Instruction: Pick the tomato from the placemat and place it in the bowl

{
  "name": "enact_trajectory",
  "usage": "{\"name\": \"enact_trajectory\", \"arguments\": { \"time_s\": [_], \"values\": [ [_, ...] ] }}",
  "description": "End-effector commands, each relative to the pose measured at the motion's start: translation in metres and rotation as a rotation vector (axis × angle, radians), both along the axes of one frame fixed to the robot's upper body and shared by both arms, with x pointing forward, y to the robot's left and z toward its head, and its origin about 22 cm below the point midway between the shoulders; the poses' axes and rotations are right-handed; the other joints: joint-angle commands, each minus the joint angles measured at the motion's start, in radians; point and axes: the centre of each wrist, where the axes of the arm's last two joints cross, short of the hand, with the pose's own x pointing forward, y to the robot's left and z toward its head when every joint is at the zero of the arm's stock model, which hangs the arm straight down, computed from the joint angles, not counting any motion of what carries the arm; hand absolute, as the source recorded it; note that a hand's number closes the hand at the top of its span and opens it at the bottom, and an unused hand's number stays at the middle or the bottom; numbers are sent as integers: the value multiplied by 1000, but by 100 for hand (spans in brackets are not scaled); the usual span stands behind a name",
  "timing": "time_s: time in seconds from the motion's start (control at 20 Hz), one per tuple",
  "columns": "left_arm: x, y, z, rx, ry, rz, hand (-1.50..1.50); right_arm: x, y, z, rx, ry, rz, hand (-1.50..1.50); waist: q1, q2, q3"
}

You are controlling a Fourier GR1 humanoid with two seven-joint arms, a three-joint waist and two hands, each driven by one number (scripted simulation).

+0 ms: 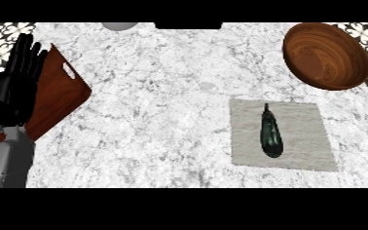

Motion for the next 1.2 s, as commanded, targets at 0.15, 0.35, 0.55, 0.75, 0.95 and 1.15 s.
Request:
{"name": "enact_trajectory", "arguments": {
  "time_s": [0.15,0.35,0.55,0.75,0.95,1.15],
  "values": [
    [-5,1,-6,2,10,-9,0,74,66,20,19,64,58,150,15,2,0],
    [4,3,9,-20,5,-15,0,100,96,-8,36,128,96,150,-4,0,1],
    [6,-14,7,-13,-10,-23,0,132,124,-28,52,174,121,150,2,2,1],
    [-4,4,6,8,-11,14,0,152,142,-54,25,218,119,150,8,3,2],
    [6,-5,-10,8,-11,-13,0,164,153,-105,-9,245,73,150,13,10,3],
    [8,-16,-6,-8,-7,-40,0,173,165,-139,-68,307,-8,150,24,14,3]
  ]
}}
